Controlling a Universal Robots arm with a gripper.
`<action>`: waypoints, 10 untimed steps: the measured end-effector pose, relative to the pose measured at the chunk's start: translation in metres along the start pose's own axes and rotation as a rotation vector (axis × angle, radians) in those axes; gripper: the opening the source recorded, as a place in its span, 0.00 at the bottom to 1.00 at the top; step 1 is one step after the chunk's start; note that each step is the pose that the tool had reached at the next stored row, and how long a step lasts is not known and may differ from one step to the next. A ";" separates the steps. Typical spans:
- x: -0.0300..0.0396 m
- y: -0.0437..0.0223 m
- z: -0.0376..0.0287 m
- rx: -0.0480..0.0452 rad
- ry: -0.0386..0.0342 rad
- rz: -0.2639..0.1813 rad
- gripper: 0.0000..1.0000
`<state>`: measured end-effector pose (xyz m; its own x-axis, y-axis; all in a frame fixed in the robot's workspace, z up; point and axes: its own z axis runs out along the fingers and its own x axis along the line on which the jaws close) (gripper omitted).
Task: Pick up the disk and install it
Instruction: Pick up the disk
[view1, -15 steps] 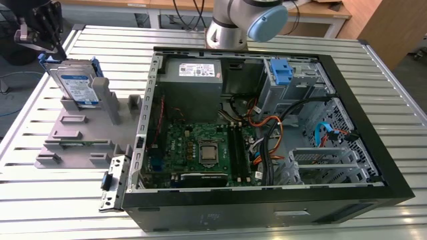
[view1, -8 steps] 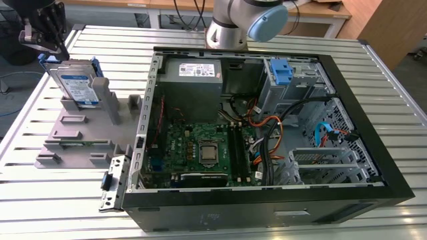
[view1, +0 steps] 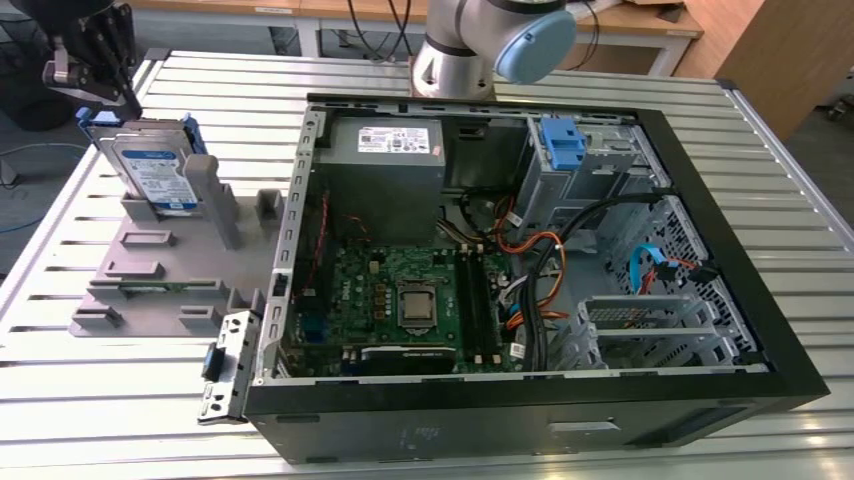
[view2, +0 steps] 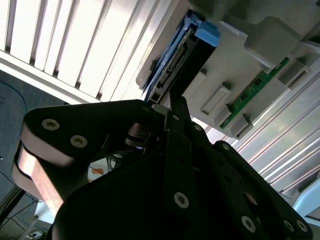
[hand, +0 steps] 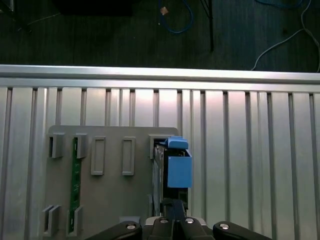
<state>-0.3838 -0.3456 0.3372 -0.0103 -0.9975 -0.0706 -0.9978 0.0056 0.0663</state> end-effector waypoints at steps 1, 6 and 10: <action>-0.0002 0.0000 0.0002 0.0001 -0.0003 0.000 0.11; -0.0019 0.0000 0.0011 0.0000 -0.0018 0.000 0.11; -0.0026 -0.0001 0.0022 -0.0001 -0.0026 0.000 0.11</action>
<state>-0.3837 -0.3429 0.3352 -0.0101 -0.9973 -0.0732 -0.9978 0.0053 0.0664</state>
